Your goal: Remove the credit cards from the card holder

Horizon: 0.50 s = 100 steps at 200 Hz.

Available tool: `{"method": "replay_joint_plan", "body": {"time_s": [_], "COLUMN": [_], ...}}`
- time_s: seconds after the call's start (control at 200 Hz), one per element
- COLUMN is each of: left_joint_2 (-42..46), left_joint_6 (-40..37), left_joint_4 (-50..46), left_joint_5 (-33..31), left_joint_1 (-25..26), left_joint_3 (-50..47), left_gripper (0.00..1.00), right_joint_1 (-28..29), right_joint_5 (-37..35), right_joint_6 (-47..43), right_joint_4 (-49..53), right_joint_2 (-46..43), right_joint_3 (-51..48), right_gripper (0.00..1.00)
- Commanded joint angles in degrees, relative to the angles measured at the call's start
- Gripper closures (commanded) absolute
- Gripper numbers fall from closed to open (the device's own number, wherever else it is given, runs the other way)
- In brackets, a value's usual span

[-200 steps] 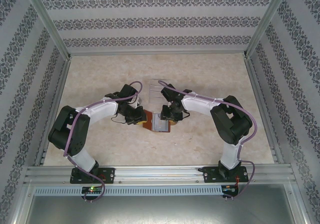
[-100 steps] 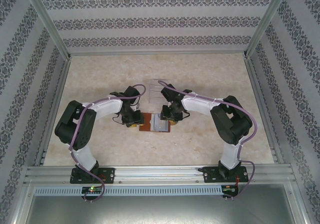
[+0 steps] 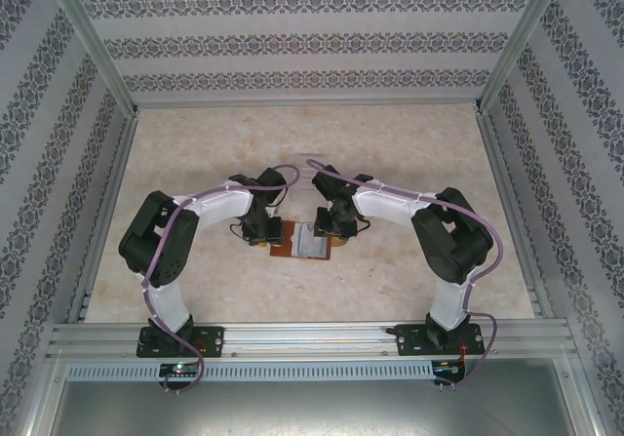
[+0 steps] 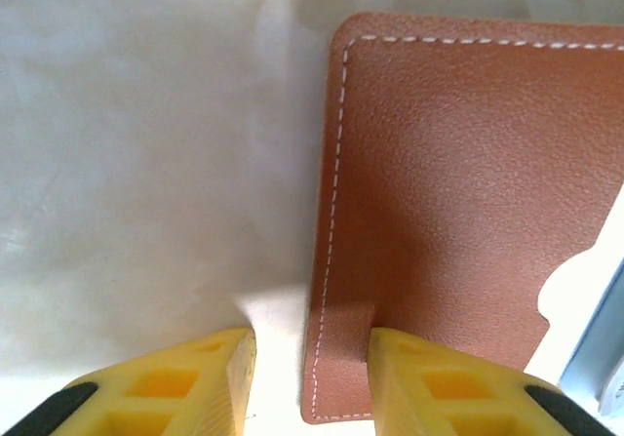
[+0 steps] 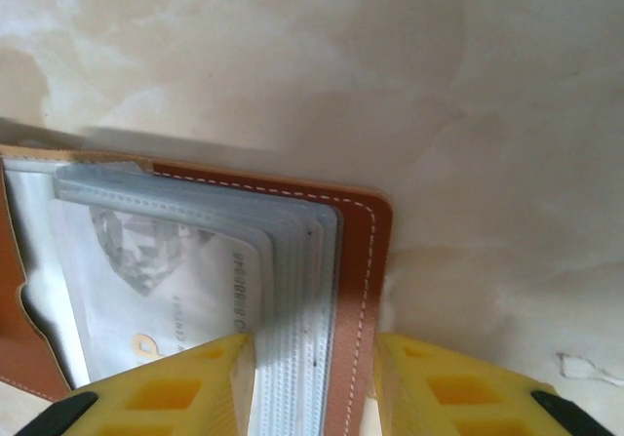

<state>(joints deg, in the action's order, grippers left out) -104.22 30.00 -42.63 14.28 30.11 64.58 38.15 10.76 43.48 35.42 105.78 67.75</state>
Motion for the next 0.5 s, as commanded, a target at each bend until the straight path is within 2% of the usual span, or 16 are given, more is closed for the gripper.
{"method": "replay_joint_plan", "body": {"time_s": [0.0,0.495], "left_joint_2": [-2.3,1.32], "left_joint_6": [-0.81,2.39], "left_joint_4": [-5.08,-4.2], "left_joint_5": [-4.01,-1.33], "left_joint_1": [0.75,1.64], "left_joint_3": [-0.76,-2.09], "left_gripper": [0.65,0.66], "right_joint_1": [0.67,0.65], "right_joint_5": [-1.5,1.36], "right_joint_6": [1.18,1.58], "right_joint_4": [2.2,-1.47], "right_joint_2": [-1.85,1.0], "right_joint_3": [0.12,-1.74], "right_gripper": [0.62,0.63]}}
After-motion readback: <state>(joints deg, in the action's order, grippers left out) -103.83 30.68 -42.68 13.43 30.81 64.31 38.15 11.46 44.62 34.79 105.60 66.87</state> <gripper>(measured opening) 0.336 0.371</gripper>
